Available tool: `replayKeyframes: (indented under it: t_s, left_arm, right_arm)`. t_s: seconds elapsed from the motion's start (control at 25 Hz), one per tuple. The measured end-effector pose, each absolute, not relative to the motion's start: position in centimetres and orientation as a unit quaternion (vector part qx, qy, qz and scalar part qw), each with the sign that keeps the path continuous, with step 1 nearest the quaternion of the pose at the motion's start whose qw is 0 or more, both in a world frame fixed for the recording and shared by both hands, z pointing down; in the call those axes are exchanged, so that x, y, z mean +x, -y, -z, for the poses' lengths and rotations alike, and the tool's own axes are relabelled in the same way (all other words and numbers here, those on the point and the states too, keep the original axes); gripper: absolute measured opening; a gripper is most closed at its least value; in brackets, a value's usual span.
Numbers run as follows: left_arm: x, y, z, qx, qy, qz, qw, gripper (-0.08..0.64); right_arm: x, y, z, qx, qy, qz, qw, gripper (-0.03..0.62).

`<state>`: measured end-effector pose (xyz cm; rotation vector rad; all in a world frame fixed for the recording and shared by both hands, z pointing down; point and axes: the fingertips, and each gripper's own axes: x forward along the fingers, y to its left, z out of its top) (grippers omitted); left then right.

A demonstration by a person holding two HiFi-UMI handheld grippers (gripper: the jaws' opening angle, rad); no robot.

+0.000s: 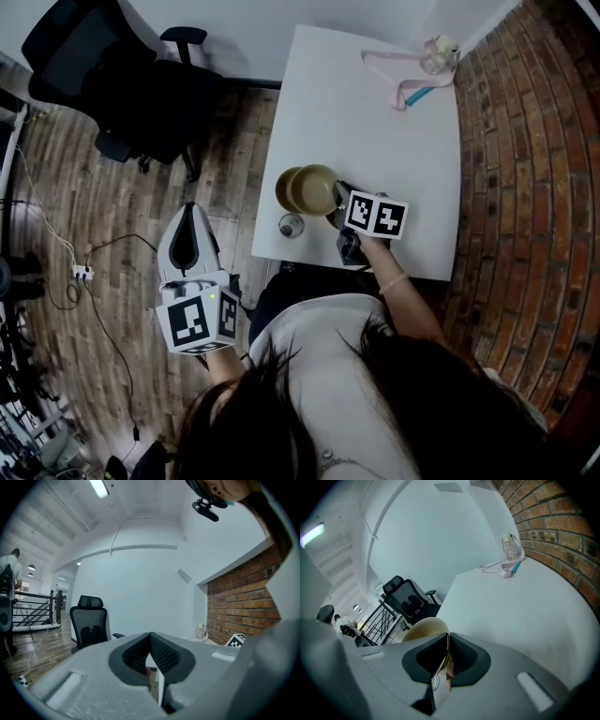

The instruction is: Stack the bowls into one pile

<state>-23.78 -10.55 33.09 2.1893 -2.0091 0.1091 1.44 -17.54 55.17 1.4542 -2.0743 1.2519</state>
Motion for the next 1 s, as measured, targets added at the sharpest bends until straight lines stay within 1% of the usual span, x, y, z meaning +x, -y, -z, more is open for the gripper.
replayKeyframes:
  t_s: [0.56,1.0]
  left_arm:
    - [-26.1,9.4,-33.7,0.695,0.711,-0.05,0.093,0.0]
    - [-26.9,9.0,-33.9,0.68,0.725,-0.059,0.096,0.0]
  right_arm:
    - [-1.7,18.5,-57.2,0.468,0.738,-0.445,0.195,0.021]
    - [-2.8,18.8,-58.3,0.455,0.739,-0.448,0.215,0.026]
